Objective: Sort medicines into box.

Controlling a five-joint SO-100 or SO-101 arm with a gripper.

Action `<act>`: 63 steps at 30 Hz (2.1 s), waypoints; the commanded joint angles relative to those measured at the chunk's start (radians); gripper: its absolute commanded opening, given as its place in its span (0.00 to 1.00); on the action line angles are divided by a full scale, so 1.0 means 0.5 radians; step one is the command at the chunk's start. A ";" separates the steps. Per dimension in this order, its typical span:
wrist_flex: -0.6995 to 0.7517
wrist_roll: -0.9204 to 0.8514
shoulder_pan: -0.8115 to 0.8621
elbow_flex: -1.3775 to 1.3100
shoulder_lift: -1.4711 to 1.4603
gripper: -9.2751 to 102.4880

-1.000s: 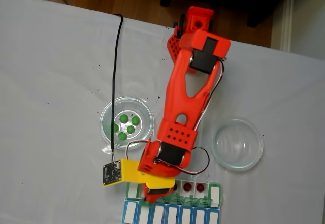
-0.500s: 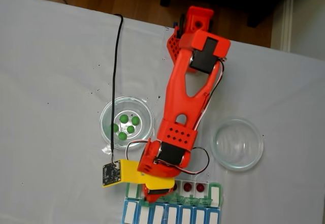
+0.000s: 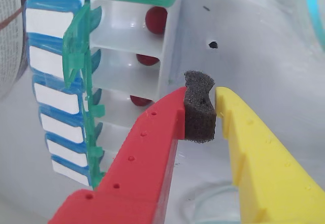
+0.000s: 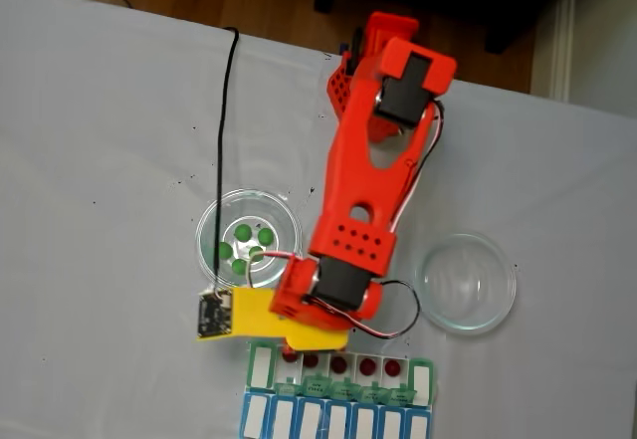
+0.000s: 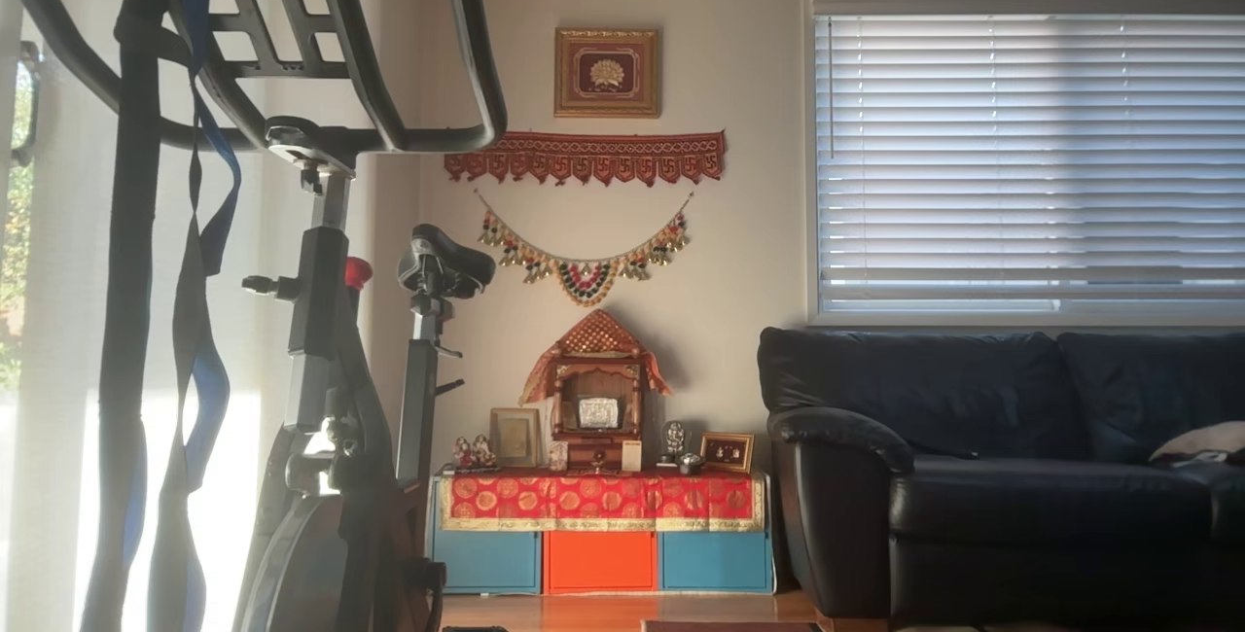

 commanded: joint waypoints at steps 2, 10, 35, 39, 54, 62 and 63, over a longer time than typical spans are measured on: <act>0.153 -0.132 0.067 -0.224 0.307 0.09; 0.515 -0.739 0.227 -0.193 0.301 0.10; 0.080 -1.789 0.614 0.871 0.871 0.10; -0.055 -1.844 0.611 0.893 0.782 0.10; -0.187 -1.832 0.604 1.111 0.893 0.26; -0.138 -1.740 0.598 1.147 0.868 0.28; -0.144 -1.733 0.601 1.147 0.853 0.28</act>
